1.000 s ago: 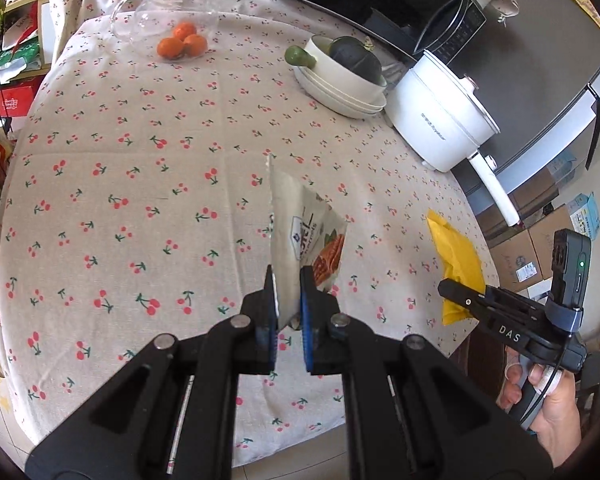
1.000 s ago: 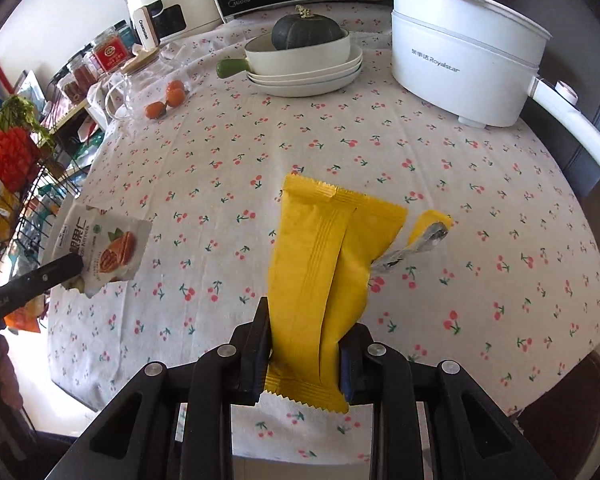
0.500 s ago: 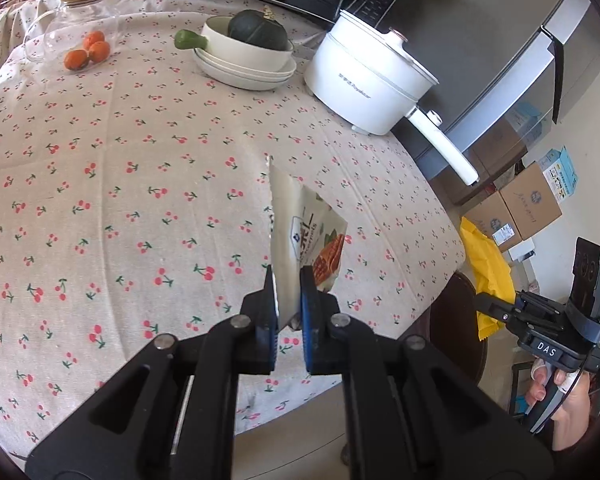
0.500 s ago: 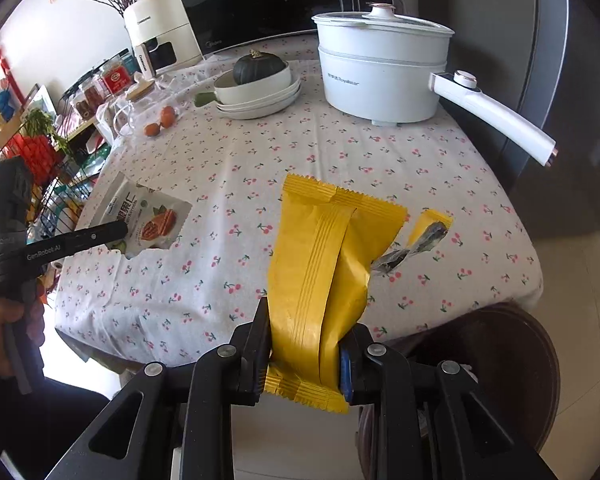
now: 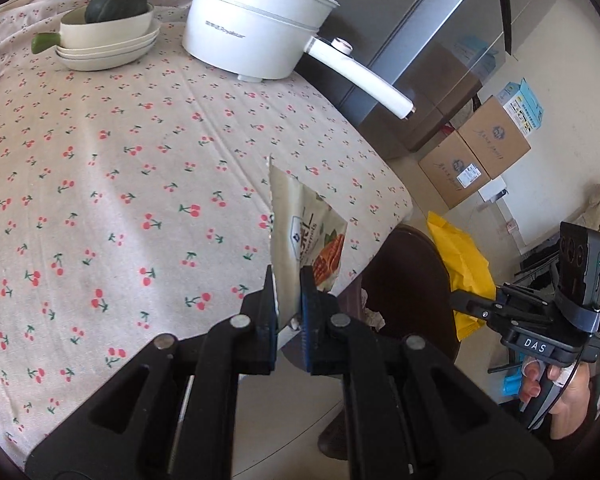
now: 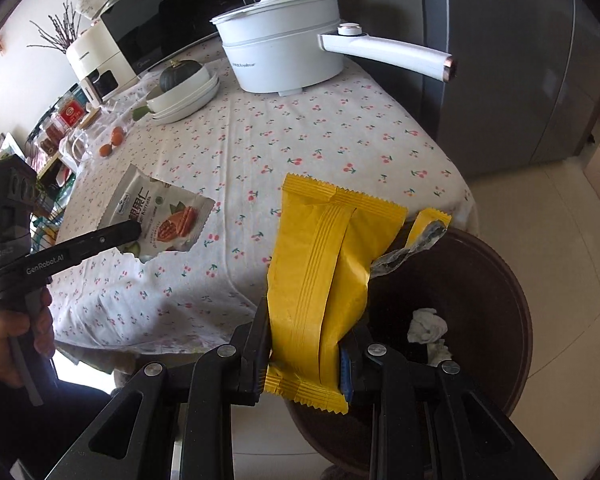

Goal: Collect trash
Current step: 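Carry the snack bar and yellow packet over the bin with both grippers, then open both grippers to drop the packets into the bin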

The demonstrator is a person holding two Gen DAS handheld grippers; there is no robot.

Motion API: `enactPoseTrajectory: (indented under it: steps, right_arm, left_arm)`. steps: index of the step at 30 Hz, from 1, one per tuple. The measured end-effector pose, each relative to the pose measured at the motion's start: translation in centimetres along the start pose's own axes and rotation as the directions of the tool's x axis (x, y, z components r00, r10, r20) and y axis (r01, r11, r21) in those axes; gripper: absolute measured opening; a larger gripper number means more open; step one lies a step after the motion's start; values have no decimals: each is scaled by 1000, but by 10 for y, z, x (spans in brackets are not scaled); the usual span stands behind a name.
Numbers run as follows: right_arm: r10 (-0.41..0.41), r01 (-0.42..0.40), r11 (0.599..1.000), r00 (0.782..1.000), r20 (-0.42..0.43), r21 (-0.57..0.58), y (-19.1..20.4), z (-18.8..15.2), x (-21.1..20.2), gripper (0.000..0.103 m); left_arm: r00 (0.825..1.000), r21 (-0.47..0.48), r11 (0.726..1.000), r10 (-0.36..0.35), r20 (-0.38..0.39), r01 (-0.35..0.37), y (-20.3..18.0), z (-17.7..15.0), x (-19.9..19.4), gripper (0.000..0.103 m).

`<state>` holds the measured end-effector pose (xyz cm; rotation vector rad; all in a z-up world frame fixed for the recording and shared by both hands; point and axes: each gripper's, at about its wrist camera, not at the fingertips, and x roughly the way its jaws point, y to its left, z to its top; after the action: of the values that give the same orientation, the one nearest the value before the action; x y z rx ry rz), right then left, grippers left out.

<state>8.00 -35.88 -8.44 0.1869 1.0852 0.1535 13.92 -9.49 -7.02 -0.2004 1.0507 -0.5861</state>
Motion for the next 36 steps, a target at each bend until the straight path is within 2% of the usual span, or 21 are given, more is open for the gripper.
enactPoseTrajectory:
  steps: [9, 15, 18, 19, 20, 21, 22, 23, 25, 28, 34, 35, 36]
  right_arm:
    - [-46, 50, 991, 998, -34, 123, -68, -35, -2, 29]
    - [-59, 68, 985, 997, -58, 157, -88, -45, 0, 29]
    - [-60, 69, 985, 996, -63, 159, -90, -46, 0, 29]
    - [-60, 69, 984, 996, -64, 161, -91, -46, 0, 29]
    - [-59, 69, 984, 996, -65, 164, -91, -46, -1, 29]
    - [-60, 70, 984, 996, -66, 165, -92, -46, -1, 29]
    - [-62, 72, 984, 996, -69, 164, -91, -46, 0, 29]
    - [-63, 74, 984, 995, -73, 162, -91, -47, 0, 29]
    - [-62, 74, 984, 995, -81, 160, -91, -47, 3, 29]
    - [-63, 78, 985, 993, -98, 156, -87, -47, 9, 29]
    - [-80, 96, 985, 990, -115, 145, -78, -47, 15, 34]
    - [-76, 93, 984, 990, -115, 152, -76, -48, 13, 43]
    - [-77, 94, 983, 991, -109, 160, -76, -49, 11, 58]
  left_arm:
    - [993, 144, 987, -57, -107, 72, -64, -10, 52, 11]
    - [985, 240, 967, -43, -166, 83, -94, -22, 82, 11]
    - [985, 280, 957, -32, -169, 80, -102, -25, 86, 13]
    - [984, 280, 956, -38, -174, 87, -102, -23, 85, 25]
    - [983, 269, 959, -42, -179, 90, -100, -21, 84, 49]
    - [986, 256, 964, -32, -166, 74, -98, -19, 81, 61]
    - [989, 248, 967, -16, -148, 53, -96, -16, 76, 80]
    - [991, 245, 969, -6, -131, 38, -94, -14, 72, 85]
    - [993, 254, 967, 26, -113, 3, -91, -10, 68, 88]
    - [991, 275, 960, 90, -95, -61, -88, -9, 63, 100]
    - [986, 312, 941, 155, -60, -129, -86, -7, 57, 101]
    - [985, 314, 938, 167, -48, -144, -86, -8, 55, 101]
    - [983, 317, 934, 182, -33, -163, -85, -9, 53, 102]
